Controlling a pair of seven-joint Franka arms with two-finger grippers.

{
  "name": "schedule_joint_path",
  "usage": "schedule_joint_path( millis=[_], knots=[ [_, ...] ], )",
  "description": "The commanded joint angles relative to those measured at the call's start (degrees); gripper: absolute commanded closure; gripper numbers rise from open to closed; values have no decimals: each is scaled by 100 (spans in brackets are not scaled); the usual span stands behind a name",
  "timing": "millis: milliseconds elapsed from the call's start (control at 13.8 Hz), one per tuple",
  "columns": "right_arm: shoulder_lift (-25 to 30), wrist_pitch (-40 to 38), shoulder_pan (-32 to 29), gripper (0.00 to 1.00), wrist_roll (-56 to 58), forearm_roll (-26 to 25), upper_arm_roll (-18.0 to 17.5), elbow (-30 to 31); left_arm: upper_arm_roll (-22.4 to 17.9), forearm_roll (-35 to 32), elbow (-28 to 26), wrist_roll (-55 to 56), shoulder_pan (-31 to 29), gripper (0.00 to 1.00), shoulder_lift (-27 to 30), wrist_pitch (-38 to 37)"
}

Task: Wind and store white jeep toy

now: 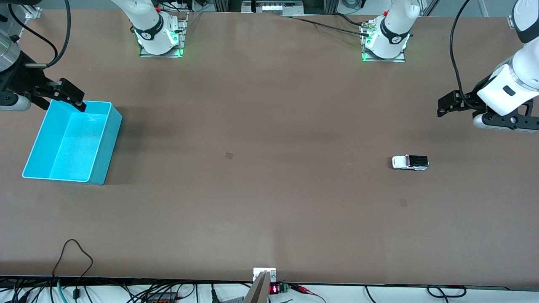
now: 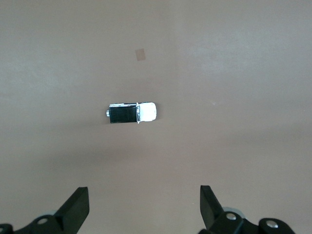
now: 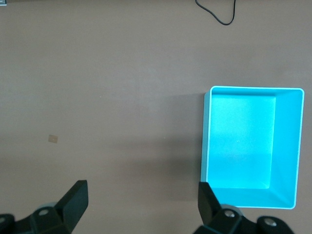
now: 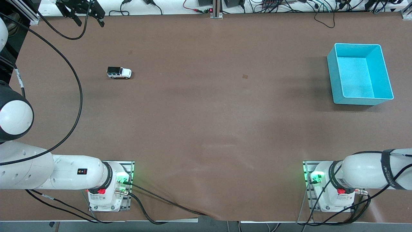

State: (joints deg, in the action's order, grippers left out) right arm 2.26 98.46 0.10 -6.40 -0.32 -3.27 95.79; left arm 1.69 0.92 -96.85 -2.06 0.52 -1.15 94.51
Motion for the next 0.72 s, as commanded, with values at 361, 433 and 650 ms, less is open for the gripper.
schedule_joint_path(
  millis=[361,433,650],
  knots=[
    [170,-29,34,0,78,-38,37,98,-28,31,105,-31,-43,0,-43,-90],
    [170,-29,34,0,78,-47,45,98,-37,31,105,-22,-52,0,-87,-99],
    [170,-38,34,0,78,-47,37,98,-28,40,105,-57,-123,0,-105,-99]
  ],
)
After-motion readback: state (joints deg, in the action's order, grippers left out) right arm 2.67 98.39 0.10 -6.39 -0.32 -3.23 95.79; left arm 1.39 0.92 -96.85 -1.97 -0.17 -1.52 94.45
